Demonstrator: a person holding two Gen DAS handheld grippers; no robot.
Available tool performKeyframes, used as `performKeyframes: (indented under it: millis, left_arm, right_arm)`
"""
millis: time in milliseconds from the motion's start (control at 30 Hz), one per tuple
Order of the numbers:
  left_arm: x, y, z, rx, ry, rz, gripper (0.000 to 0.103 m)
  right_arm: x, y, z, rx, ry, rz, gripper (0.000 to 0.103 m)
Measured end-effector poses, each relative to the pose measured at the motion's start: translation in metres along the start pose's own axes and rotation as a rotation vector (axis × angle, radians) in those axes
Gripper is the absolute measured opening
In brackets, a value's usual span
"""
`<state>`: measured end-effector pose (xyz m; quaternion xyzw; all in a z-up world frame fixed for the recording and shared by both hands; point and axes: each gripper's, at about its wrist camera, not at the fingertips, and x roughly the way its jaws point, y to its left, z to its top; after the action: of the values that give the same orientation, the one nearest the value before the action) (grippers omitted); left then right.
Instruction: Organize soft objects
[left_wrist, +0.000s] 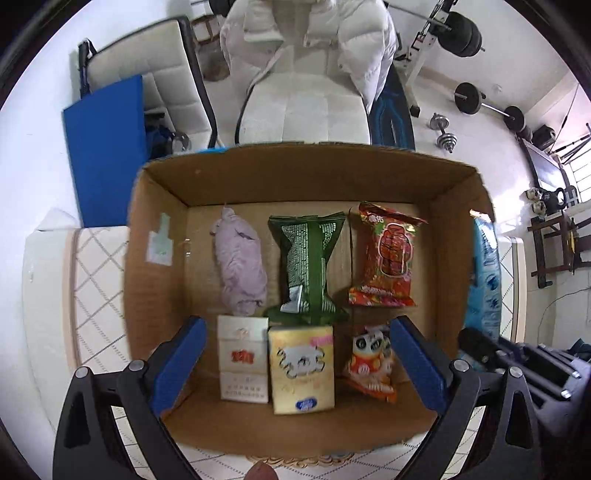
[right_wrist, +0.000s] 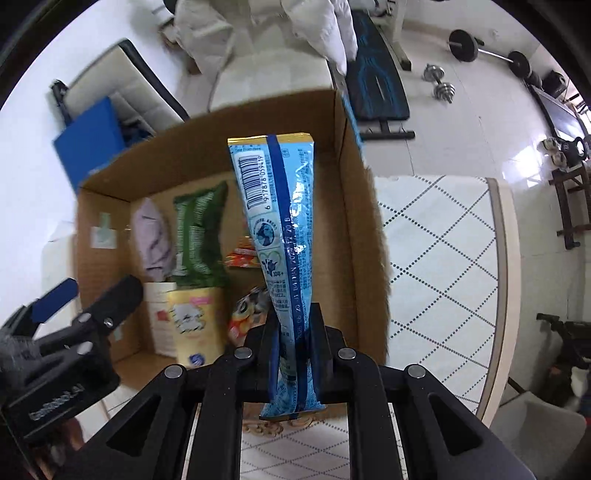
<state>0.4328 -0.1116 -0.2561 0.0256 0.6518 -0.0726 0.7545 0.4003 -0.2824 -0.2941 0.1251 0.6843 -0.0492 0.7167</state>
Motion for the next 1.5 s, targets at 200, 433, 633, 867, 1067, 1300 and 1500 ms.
performKeyframes:
  millis: [200,433,633,867,1067,1300,1500]
  left_arm:
    - [0.029,0.001,0.006,0.006,0.051,0.005,0.101]
    - [0.04,0.005,0.003,-0.003,0.073,0.013,0.101]
    - [0.028,0.009,-0.002,-0.015,0.051,0.022,0.101]
    - [0.0,0.017,-0.012,-0.026,0.003,0.027,0.101]
    - [-0.029,0.023,-0.026,-0.044,-0.045,0.031,0.101]
    - [-0.086,0.022,-0.069,-0.037,-0.135,0.039,0.102]
    - [-0.144,0.017,-0.116,-0.035,-0.231,0.031,0.101]
  right_arm:
    - [0.036,0.005,0.012,0.001,0.043,-0.063,0.014]
    - [0.05,0.003,0.011,0.012,0.048,-0.103,0.016]
    - [0.041,0.005,0.009,-0.013,0.061,-0.122,0.026]
    - [0.013,0.018,-0.007,-0.069,0.017,-0.12,0.07]
    - [-0.011,0.018,-0.025,-0.084,-0.015,-0.096,0.088]
    - [-0.059,0.01,-0.062,-0.101,-0.091,-0.059,0.095]
    - [-0.125,0.008,-0.116,-0.131,-0.214,-0.04,0.096]
